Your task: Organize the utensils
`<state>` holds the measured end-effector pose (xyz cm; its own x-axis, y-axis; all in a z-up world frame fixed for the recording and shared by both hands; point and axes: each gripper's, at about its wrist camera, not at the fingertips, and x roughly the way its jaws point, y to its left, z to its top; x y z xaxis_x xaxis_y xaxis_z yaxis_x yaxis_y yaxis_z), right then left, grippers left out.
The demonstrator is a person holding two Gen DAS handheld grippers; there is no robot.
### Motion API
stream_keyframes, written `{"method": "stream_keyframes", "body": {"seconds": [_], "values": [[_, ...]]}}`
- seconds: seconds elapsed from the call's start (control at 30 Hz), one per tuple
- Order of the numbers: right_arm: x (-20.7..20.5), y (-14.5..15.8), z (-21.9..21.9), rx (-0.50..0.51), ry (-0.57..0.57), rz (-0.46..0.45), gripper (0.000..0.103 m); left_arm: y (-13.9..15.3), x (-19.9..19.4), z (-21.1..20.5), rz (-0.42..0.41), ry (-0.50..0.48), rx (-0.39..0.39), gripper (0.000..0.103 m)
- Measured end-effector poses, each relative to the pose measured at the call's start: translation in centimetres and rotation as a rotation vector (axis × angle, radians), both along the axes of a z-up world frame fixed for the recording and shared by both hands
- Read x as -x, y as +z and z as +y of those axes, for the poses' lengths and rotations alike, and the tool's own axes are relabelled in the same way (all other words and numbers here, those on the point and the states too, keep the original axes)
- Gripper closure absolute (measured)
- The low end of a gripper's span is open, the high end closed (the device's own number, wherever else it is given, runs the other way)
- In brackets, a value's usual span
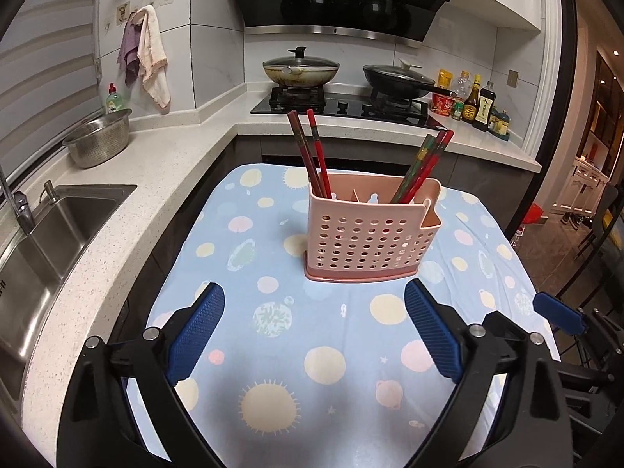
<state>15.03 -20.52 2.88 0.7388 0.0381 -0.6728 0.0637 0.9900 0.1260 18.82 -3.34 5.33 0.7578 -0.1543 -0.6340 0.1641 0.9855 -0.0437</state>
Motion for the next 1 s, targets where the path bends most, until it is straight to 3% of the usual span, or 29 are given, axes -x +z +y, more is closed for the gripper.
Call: {"method": "stream_keyframes", "body": {"seconds": [0.07, 0.13, 0.2, 0.5, 1.0], "values": [[0.1, -0.1, 0.1, 0.013, -0.005, 0.000, 0.017, -0.2, 0.0, 0.2, 0.007, 0.006, 0.004, 0.013], [0.2, -0.2, 0.0, 0.009, -0.002, -0.002, 0.016, -0.3, 0.0, 0.4, 0.012, 0.010, 0.007, 0.011], [0.3, -0.3, 0.1, 0.024, -0.008, -0.005, 0.005, -0.4, 0.1, 0.5, 0.014, 0.012, 0.005, 0.010], [0.4, -0.1, 0.5, 0.105, -0.013, -0.028, 0.006, -0.9, 0.2, 0.5, 0.024, 0.032, -0.017, 0.009], [0.4, -0.3, -1.0, 0.082, -0.051, -0.029, 0.006, -1.3, 0.0, 1.3, 0.037, 0.065, -0.023, 0.009]]}}
